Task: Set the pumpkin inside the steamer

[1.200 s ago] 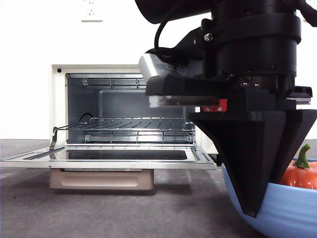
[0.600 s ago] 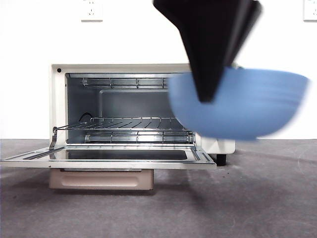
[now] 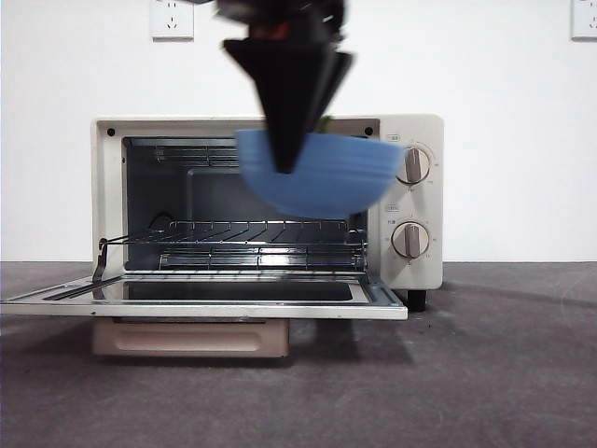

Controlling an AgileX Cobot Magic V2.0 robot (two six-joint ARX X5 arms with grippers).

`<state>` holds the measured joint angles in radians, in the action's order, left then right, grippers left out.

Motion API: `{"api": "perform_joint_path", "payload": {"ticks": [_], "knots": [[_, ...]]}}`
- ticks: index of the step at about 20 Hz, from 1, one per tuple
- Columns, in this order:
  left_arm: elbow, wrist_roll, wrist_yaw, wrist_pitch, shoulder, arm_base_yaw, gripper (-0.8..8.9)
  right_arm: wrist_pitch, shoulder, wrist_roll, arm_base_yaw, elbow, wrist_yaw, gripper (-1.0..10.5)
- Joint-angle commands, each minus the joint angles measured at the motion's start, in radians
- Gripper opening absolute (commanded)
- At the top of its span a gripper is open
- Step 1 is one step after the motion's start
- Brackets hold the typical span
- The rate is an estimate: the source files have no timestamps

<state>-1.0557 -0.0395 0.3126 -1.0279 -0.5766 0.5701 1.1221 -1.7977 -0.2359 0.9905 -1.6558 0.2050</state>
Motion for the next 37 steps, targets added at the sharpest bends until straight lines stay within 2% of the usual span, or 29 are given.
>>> {"api": "perform_joint_path", "payload": {"ticks": [1,4,8,14,18,22,23,26,27,31,37], "knots": [[-0.023,0.014,-0.001,0.011,-0.003,0.007,0.18,0.021,-0.101,-0.069,-0.001,-0.123,-0.006,0.1],[-0.023,0.023,-0.002,0.011,-0.003,0.007,0.18,0.042,-0.206,-0.080,-0.023,-0.240,-0.006,0.1],[-0.023,0.024,-0.001,0.010,-0.003,0.007,0.18,0.031,-0.271,-0.095,-0.059,-0.310,0.006,0.1],[-0.023,0.024,-0.001,0.011,-0.003,0.007,0.18,-0.021,-0.276,-0.125,-0.125,-0.310,0.004,0.1],[-0.023,0.024,-0.001,0.024,-0.003,0.007,0.18,-0.022,-0.287,-0.139,-0.156,-0.310,-0.032,0.1],[-0.023,0.025,-0.001,0.025,-0.003,0.007,0.18,-0.023,-0.288,-0.138,-0.163,-0.310,-0.040,0.1],[-0.023,0.024,-0.001,0.025,-0.003,0.007,0.18,-0.022,-0.288,-0.132,-0.163,-0.310,-0.040,0.2],[-0.023,0.024,-0.001,0.025,-0.003,0.007,0.18,-0.030,-0.288,-0.111,-0.161,-0.310,-0.039,2.5],[-0.023,0.024,-0.001,0.025,-0.003,0.007,0.18,-0.031,-0.288,-0.106,-0.161,-0.310,-0.034,2.9],[-0.023,0.024,-0.001,0.025,-0.003,0.007,0.18,-0.007,-0.269,-0.050,-0.155,-0.310,0.037,3.1],[-0.023,0.024,-0.001,0.025,-0.003,0.007,0.18,0.017,-0.169,0.005,-0.117,-0.310,0.040,3.9]]}}
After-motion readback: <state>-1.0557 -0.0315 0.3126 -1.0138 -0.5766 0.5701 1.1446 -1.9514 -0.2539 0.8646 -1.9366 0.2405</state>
